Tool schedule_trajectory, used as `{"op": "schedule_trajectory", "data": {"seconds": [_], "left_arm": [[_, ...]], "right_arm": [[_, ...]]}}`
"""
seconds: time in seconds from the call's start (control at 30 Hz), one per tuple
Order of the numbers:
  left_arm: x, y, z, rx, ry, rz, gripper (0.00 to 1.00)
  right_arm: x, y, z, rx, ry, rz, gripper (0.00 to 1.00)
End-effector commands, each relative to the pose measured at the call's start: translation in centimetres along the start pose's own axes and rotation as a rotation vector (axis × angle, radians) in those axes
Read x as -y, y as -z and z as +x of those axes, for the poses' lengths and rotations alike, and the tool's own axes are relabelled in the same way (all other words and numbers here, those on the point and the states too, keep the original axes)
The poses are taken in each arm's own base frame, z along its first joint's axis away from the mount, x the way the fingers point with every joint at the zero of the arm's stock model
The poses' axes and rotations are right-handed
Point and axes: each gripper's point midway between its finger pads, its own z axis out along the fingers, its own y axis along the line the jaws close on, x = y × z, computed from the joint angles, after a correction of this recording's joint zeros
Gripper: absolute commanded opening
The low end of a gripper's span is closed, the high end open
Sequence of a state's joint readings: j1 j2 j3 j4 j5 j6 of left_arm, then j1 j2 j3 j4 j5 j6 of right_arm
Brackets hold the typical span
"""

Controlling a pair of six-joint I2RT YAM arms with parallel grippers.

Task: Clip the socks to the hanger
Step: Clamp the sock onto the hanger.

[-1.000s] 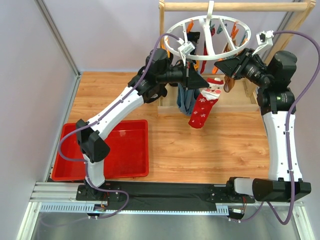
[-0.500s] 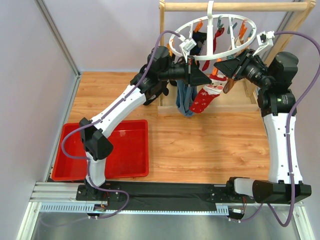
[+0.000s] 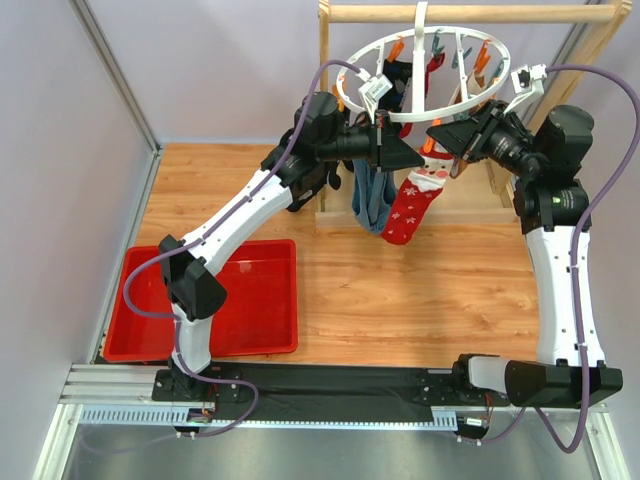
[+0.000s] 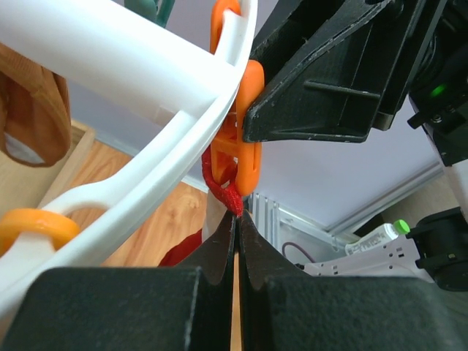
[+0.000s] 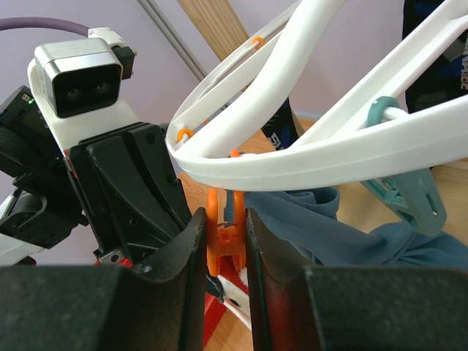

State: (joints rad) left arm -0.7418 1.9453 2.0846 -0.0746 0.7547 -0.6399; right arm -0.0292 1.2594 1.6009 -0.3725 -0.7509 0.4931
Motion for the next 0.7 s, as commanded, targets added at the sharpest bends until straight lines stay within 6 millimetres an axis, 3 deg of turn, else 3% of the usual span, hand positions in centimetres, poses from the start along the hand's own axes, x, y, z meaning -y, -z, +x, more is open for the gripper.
{"op": "schedule_trajectory", "data": {"seconds": [0.0,0.37,0.67], "left_arm": [[2.2,-0.1,-2.0,0.045,-0.043,0.065,0.0],[1.1,0.2,-2.8,0.076,-0.02,0.027,0.0],[1.7,0.5,-3.7,0.104,-0.03,0.044,0.0]], "right_arm": [[-2.3,0.9,-0.2,0.0,0.014,-0.061,0.0],[-2.5,1.3,-0.1,-0.003,0.024,-0.062,0.0],[-2.5,1.4,0.0,-0.002,0.036,-0.063,0.01]]}}
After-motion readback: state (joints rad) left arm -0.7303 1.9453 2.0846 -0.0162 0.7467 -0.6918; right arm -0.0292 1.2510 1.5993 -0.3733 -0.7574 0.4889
